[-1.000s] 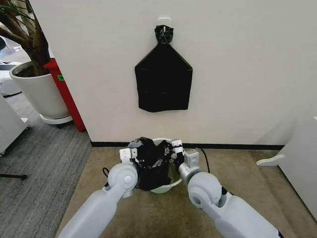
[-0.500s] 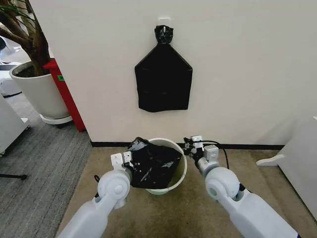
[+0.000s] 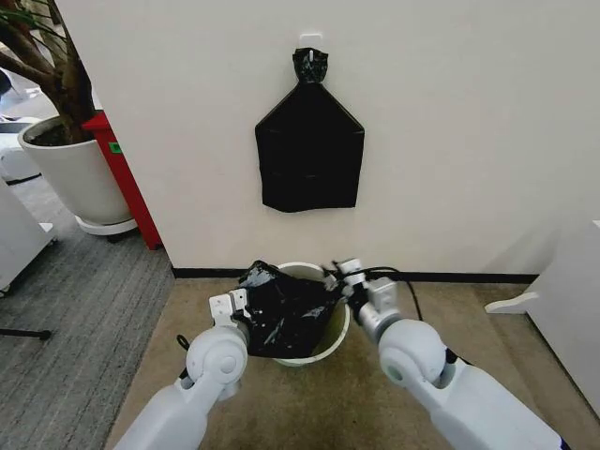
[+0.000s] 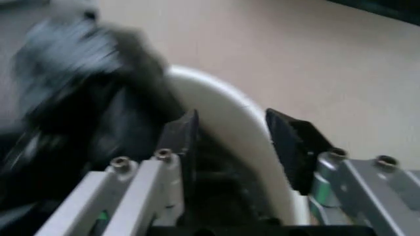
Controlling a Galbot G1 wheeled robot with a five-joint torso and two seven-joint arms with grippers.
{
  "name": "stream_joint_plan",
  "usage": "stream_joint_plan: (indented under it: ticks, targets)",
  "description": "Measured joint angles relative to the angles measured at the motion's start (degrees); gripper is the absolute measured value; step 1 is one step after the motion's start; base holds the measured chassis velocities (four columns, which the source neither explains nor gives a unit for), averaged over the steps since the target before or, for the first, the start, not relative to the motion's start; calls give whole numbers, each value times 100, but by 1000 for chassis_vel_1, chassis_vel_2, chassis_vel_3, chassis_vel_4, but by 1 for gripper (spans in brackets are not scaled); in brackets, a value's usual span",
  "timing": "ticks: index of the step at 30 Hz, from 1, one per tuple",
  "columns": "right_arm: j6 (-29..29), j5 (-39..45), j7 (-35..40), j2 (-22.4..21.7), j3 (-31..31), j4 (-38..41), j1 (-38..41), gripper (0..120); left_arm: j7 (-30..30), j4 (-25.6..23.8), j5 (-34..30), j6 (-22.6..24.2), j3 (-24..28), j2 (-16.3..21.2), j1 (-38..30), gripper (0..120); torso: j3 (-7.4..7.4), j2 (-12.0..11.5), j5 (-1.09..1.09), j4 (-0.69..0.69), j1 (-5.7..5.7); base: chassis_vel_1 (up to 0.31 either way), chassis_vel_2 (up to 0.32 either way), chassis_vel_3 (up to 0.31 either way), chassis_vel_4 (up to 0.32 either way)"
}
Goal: Place the garbage bag over the trash bin.
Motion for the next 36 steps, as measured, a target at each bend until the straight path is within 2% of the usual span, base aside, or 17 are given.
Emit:
stream_joint_plan:
  ticks: [2, 6, 7, 10, 13, 14, 15, 18, 23, 26, 28, 31, 32, 36]
  targets:
    - [-248, -83, -129, -80, -339, -72, 381, 49, 18, 0, 27, -12, 8, -4, -21, 0, 0, 0, 0, 1, 0, 0, 0, 0, 0]
    - [-350, -39, -138, -108, -525, -139, 679, 59, 19, -6, 35, -12, 10, -4, -26, 0, 0, 0, -1, 0, 0, 0, 0, 0, 0]
    - [-420, 208, -128, -144, -761, -293, 1087, 74, 39, -29, 40, -20, 8, 17, 1, 0, 0, 0, 0, 1, 0, 0, 0, 0, 0]
    - [-409, 350, -118, -190, -914, -418, 1249, 84, 47, -63, 45, -22, 6, 23, 46, 0, 0, 0, 0, 1, 0, 0, 0, 0, 0]
    - [-410, 357, -117, -191, -920, -423, 1253, 84, 47, -66, 46, -22, 6, 24, 50, 0, 0, 0, 0, 1, 0, 0, 0, 0, 0]
    - [-402, 520, -56, -238, -1079, -494, 1327, 96, 57, -94, 57, -25, 6, 27, 90, 0, 0, 0, 0, 0, 0, 0, 0, 0, 0]
    - [-399, 590, -13, -246, -1151, -512, 1338, 99, 64, -94, 68, -30, 7, 28, 99, 0, 0, 0, 0, 0, 0, 0, 0, 0, 0]
    - [-383, 655, 29, -259, -1279, -556, 1346, 100, 73, -94, 88, -37, 20, 21, 101, 0, 0, 0, 0, 0, 0, 0, 0, 0, 0]
    - [-339, 679, 33, -261, -1375, -664, 1354, 90, 77, -138, 97, -40, 29, 6, 154, 0, 0, 0, 0, 0, 0, 0, 0, 0, 0]
    - [-281, 687, 33, -257, -1374, -714, 1364, 77, 92, -143, 143, -52, 29, 20, 208, 0, 0, 0, 0, 0, 0, 0, 0, 0, 0]
    - [-268, 693, 33, -255, -1366, -716, 1370, 74, 100, -142, 166, -65, 29, 23, 217, 0, 0, 0, 0, 0, 0, 0, 0, 0, 0]
    - [-234, 713, 54, -242, -1350, -708, 1384, 59, 116, -123, 200, -90, 33, 22, 224, 0, 0, 0, 0, 0, 0, 0, 0, 0, 0]
    - [-234, 713, 54, -242, -1350, -708, 1384, 59, 116, -123, 200, -90, 33, 22, 224, 0, 0, 0, 0, 0, 0, 0, 0, 0, 0]
    - [-195, 726, 133, -220, -1353, -674, 1380, 43, 117, -97, 215, -115, 41, -9, 183, 0, 0, 0, 0, 0, 0, 0, 0, 0, 0]
